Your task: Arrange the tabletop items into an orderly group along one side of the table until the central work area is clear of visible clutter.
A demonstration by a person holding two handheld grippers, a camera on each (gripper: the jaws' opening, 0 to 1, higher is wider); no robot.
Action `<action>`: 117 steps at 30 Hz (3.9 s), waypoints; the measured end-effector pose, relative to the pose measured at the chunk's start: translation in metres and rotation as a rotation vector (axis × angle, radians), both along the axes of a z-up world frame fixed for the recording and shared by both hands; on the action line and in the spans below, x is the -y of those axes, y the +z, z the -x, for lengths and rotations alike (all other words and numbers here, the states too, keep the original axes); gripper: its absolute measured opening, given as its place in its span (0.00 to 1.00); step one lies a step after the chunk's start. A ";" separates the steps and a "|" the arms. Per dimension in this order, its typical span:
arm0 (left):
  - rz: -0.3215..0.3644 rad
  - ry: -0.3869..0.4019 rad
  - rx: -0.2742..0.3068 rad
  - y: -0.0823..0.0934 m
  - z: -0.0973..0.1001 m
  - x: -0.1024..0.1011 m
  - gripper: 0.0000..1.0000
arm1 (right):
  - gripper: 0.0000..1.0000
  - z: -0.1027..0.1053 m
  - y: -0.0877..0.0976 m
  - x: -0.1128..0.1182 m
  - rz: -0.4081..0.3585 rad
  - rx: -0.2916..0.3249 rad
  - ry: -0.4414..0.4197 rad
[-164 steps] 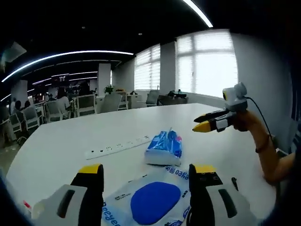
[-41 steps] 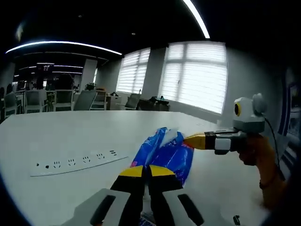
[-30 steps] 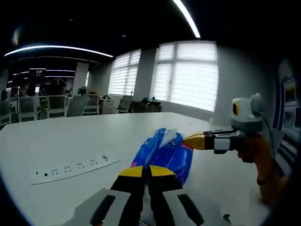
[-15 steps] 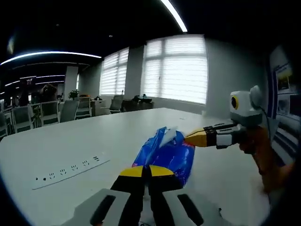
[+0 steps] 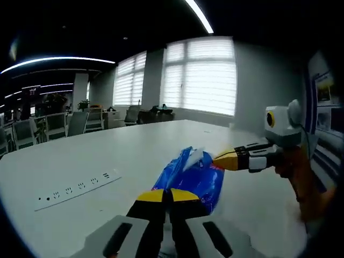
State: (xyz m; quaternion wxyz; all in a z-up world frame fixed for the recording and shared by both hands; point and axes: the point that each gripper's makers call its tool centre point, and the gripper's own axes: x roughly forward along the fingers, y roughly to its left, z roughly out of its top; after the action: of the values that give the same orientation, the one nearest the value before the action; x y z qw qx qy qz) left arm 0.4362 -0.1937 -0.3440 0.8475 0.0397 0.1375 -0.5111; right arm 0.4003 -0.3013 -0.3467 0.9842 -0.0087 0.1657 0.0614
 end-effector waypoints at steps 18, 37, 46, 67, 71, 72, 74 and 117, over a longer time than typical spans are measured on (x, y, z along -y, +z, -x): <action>-0.092 -0.021 -0.022 -0.041 0.007 0.015 0.00 | 0.00 0.010 -0.044 0.016 -0.059 -0.083 -0.047; -0.184 -0.007 -0.032 -0.062 0.000 0.011 0.00 | 0.00 0.019 -0.074 0.017 -0.071 -0.222 -0.051; -0.198 -0.013 -0.021 -0.063 0.001 0.011 0.02 | 0.00 0.024 -0.076 0.015 -0.057 -0.255 -0.028; -0.197 0.015 -0.022 -0.055 -0.005 0.000 0.28 | 0.20 0.029 -0.068 0.028 -0.003 -0.223 0.000; -0.182 0.040 -0.032 -0.054 -0.008 -0.003 0.32 | 0.25 0.030 -0.065 0.031 -0.004 -0.206 0.006; -0.182 0.041 -0.032 -0.054 -0.008 -0.003 0.32 | 0.26 0.030 -0.064 0.031 -0.008 -0.203 0.008; -0.158 0.049 -0.032 -0.049 -0.010 -0.003 0.33 | 0.29 0.029 -0.059 0.029 -0.033 -0.181 0.020; -0.038 0.205 0.009 0.022 0.043 -0.107 0.61 | 0.66 0.082 -0.015 -0.063 -0.088 -0.003 0.311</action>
State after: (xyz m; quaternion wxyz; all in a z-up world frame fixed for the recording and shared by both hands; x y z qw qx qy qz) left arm 0.3934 -0.0866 -0.3218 0.8950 0.0440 0.1467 -0.4189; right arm 0.3180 -0.2383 -0.3615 0.9621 0.0088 0.1608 0.2201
